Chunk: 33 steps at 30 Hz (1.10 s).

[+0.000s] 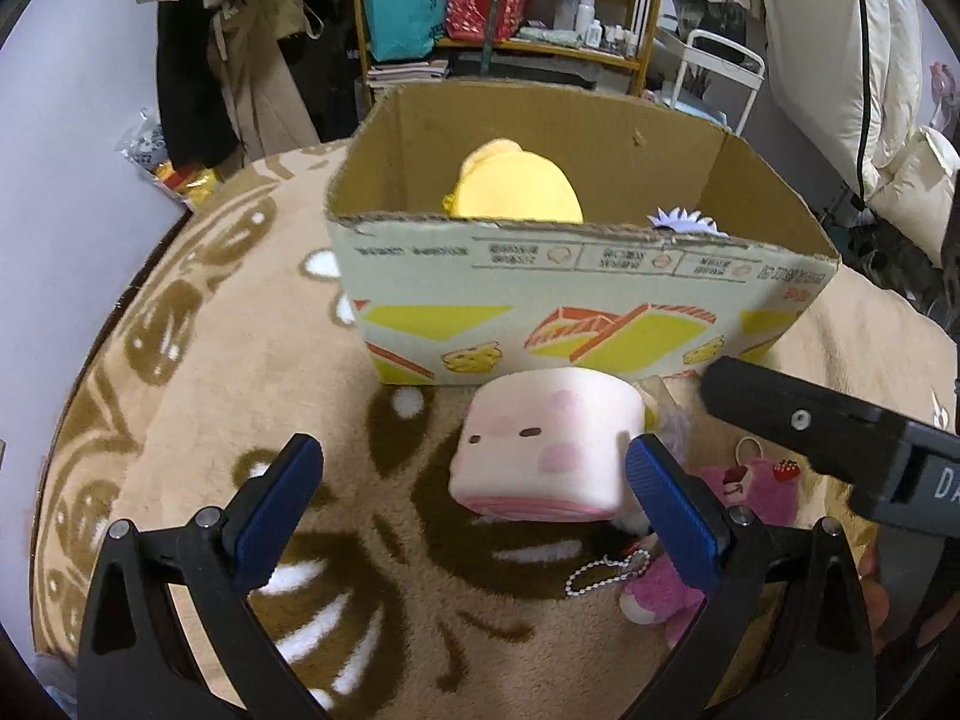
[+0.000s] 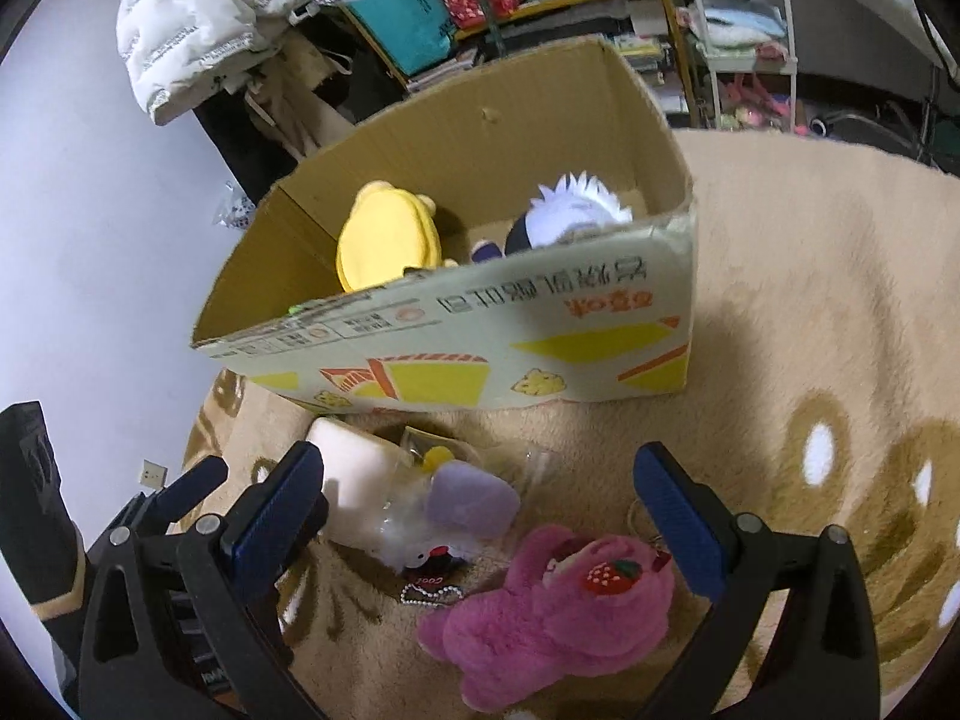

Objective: Organize soft objects
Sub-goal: 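Lower the left tool onto the pink roll-cake plush beside the box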

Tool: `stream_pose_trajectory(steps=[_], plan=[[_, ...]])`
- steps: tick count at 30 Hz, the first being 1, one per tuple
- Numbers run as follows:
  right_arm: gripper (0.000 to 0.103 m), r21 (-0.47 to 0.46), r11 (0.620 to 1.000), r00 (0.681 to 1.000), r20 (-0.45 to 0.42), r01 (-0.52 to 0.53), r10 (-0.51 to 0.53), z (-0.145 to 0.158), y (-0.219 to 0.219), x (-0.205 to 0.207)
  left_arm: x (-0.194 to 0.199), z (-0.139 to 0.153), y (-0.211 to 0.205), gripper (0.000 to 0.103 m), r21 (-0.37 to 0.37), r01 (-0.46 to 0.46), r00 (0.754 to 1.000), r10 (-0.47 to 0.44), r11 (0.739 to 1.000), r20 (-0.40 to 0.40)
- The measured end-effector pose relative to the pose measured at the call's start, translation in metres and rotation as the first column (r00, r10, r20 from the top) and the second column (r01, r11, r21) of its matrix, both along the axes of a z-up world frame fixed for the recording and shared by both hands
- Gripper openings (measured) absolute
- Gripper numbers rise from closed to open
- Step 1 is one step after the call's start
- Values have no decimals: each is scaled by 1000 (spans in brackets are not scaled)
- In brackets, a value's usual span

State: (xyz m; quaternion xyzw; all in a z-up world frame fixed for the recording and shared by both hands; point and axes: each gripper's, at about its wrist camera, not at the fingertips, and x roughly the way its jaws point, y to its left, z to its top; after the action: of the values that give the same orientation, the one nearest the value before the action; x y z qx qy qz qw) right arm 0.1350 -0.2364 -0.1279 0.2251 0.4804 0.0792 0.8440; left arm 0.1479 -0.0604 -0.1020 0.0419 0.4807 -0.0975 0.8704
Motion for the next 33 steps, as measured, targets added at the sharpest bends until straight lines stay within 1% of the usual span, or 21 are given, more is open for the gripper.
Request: stream_pose_trajectory(steps=[3,8,13,15,19,22,26,29,33], plan=[[103,-6,1000,1000,-25,0,0,-6,1,5,2,-7,-2,100,4,6,1000,-6,1000,-13],[103,12,1000,998,-54,-16,16,-16,1,11,7,-12,0,100,-26,-1,999,0,1000,-36],[103,-3,999,996,-79,-33,33,-24,6,17,9,-17,-2,100,-53,2,998,-6,999,-68],[98,-12,999,996,-83,-41,40,-25,9,18,10,-20,-3,100,-61,6,997,-11,998,-79],[97,-2,999,993,-107,-43,42,-30,8,19,12,-25,-3,100,-73,3,995,-10,997,-103],[97,23,999,991,-130,-40,42,-34,4,21,13,-31,-1,100,-90,-8,992,-3,996,-124],[89,67,997,990,-138,-31,40,-37,3,21,13,-32,-1,100,-95,-13,992,1,995,-127],[86,46,998,991,-129,-41,47,-33,5,20,13,-33,-3,100,-93,-11,992,-1,996,-127],[83,22,998,991,-126,-50,53,-27,5,19,13,-32,-1,100,-95,-14,992,2,995,-125]])
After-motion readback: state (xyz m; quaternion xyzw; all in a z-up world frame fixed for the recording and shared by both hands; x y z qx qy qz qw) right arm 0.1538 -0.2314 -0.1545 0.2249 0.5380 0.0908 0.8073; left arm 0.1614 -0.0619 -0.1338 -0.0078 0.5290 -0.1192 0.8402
